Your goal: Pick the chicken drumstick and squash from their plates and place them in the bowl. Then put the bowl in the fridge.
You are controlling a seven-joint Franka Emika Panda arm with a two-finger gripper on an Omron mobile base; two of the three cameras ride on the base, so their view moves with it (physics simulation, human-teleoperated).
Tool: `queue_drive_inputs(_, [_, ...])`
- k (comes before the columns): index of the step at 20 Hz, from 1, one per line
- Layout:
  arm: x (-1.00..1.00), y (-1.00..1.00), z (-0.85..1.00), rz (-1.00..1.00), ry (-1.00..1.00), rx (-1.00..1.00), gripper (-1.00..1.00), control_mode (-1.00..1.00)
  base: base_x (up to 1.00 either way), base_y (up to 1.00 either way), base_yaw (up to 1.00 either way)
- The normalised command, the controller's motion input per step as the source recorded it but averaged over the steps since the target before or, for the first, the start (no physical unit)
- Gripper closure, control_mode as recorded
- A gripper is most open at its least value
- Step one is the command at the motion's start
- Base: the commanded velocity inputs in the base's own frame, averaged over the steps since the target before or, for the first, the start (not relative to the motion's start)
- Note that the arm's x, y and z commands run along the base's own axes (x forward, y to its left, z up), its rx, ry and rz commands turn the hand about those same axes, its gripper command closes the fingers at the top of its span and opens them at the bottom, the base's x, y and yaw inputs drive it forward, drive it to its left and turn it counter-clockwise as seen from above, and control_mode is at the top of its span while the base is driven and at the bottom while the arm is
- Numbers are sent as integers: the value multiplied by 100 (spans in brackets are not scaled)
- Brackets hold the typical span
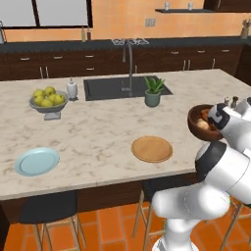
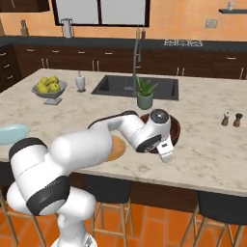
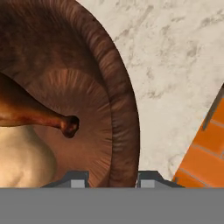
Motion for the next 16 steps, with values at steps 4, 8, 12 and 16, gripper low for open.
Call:
queue_drive_inputs(4, [0,0,0,0,0,0,100,100,-68,0,-53])
queue_drive_inputs(8, [0,0,0,0,0,0,100,100,-35,-26,-71])
queue_drive_inputs(12, [0,0,0,0,0,0,100,100,44,-88,-59])
queue_drive_inputs(16, [0,0,0,0,0,0,100,100,97,-93,-17])
